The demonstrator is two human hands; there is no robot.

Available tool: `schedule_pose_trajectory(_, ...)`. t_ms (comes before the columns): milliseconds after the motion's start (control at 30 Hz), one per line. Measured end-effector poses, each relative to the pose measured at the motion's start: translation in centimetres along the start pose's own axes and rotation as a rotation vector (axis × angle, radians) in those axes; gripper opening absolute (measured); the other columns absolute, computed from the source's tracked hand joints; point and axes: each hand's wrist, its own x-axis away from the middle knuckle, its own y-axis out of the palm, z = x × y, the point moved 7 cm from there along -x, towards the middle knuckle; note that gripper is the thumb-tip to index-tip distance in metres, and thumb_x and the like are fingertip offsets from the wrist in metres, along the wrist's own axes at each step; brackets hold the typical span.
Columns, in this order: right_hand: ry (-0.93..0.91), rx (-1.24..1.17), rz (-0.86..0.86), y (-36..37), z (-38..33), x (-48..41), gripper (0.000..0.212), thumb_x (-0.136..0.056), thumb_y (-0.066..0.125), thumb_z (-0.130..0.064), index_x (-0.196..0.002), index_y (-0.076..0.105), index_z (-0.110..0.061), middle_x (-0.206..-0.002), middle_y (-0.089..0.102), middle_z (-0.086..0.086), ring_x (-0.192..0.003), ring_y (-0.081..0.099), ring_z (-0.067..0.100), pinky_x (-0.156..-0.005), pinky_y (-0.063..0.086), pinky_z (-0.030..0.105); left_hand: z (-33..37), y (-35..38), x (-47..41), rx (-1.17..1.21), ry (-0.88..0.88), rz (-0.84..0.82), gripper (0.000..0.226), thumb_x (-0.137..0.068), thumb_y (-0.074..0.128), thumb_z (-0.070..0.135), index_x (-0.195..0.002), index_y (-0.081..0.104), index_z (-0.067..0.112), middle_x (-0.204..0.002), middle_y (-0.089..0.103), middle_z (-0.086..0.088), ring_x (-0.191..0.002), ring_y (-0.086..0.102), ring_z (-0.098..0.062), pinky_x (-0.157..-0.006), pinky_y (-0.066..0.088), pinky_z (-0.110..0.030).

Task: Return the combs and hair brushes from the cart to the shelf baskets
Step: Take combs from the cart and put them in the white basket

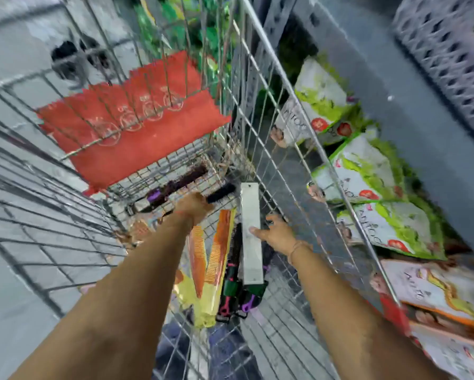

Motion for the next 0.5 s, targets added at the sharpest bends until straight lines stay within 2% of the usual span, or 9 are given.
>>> schedule_pose_trajectory(33,-0.032,0.061,0.032,0.5,0.1,-0.9,0.07,-0.082,0.068,-0.027,-0.137,0.031,-0.004,-0.125,0.052,0.007,-0.117,0.05,0.028,-0.095,0.042,0.036,-0.9,1.1,-0.7,0.023,-0.036,-0.024,0.04,-0.091,0.055,0.022,-0.127,0.056,0.004,-0.139,0.053,-0.014,-0.126,0.05,-0.029,-0.099,0.041,-0.03)
schedule_pose_trajectory(100,-0.082,0.241,0.1,1.8,0.1,-2.2,0.085,-0.075,0.073,-0.034,-0.14,0.025,-0.01,-0.144,0.034,0.016,-0.132,0.033,0.032,-0.108,0.034,0.04,-3.0,4.0,-1.8,0.073,-0.112,-0.084,0.036,-0.085,0.065,0.018,-0.118,0.063,0.002,-0.133,0.059,-0.012,-0.117,0.055,-0.022,-0.09,0.042,-0.027)
schedule_pose_trajectory(167,-0.076,0.369,0.124,3.8,0.9,-3.0,0.093,-0.072,0.075,-0.036,-0.143,0.017,-0.016,-0.148,0.021,0.016,-0.134,0.023,0.034,-0.109,0.029,0.042,-3.9,6.6,-2.2,0.033,-0.105,-0.059,0.031,-0.085,0.065,0.018,-0.113,0.067,0.006,-0.127,0.063,-0.011,-0.112,0.058,-0.02,-0.09,0.046,-0.028)
schedule_pose_trajectory(267,-0.027,0.421,0.249,4.5,2.6,-3.9,0.098,-0.066,0.08,-0.037,-0.142,0.021,-0.019,-0.149,0.02,0.017,-0.13,0.027,0.036,-0.104,0.035,0.044,-3.1,8.7,-1.6,-0.167,-0.086,0.123,0.026,-0.089,0.052,0.024,-0.11,0.063,0.015,-0.115,0.064,-0.012,-0.111,0.059,-0.027,-0.093,0.049,-0.039)
schedule_pose_trajectory(333,-0.027,0.303,0.253,4.6,3.3,-4.4,0.087,-0.066,0.081,-0.025,-0.138,0.032,-0.016,-0.144,0.03,0.017,-0.126,0.036,0.035,-0.1,0.04,0.041,-2.6,10.5,-1.2,-0.252,-0.058,0.142,0.028,-0.091,0.046,0.026,-0.114,0.056,0.014,-0.115,0.062,-0.013,-0.108,0.06,-0.03,-0.092,0.047,-0.041)
schedule_pose_trajectory(400,-0.012,0.084,0.239,3.7,3.7,-4.6,0.055,-0.074,0.071,-0.005,-0.124,0.048,-0.011,-0.117,0.053,0.011,-0.107,0.052,0.029,-0.088,0.048,0.036,-2.4,11.1,-1.0,-0.171,-0.091,0.13,0.031,-0.092,0.047,0.023,-0.119,0.049,0.008,-0.121,0.056,-0.017,-0.11,0.058,-0.035,-0.09,0.046,-0.041)
schedule_pose_trajectory(433,0.024,-0.083,0.246,3.0,4.0,-4.3,0.038,-0.078,0.064,0.0,-0.112,0.053,-0.011,-0.101,0.058,0.007,-0.095,0.057,0.027,-0.08,0.05,0.033,-2.6,11.0,-1.1,-0.116,-0.124,0.131,0.034,-0.092,0.048,0.023,-0.121,0.047,0.006,-0.123,0.055,-0.018,-0.112,0.056,-0.036,-0.091,0.045,-0.041)
schedule_pose_trajectory(467,0.061,-0.242,0.24,2.4,4.2,-3.7,0.029,-0.081,0.061,0.002,-0.105,0.056,-0.013,-0.095,0.062,0.004,-0.088,0.06,0.025,-0.077,0.051,0.032,-2.9,10.8,-1.2,-0.053,-0.158,0.128,0.037,-0.091,0.05,0.024,-0.123,0.046,0.005,-0.125,0.054,-0.019,-0.114,0.055,-0.037,-0.093,0.045,-0.041)
schedule_pose_trajectory(500,0.089,-0.382,0.209,2.2,4.5,-3.3,0.03,-0.083,0.06,0.001,-0.108,0.056,-0.014,-0.098,0.064,0.003,-0.091,0.061,0.024,-0.083,0.051,0.034,-3.3,10.6,-1.3,0.008,-0.198,0.124,0.042,-0.09,0.053,0.026,-0.124,0.044,0.004,-0.126,0.054,-0.02,-0.116,0.054,-0.037,-0.095,0.045,-0.042)
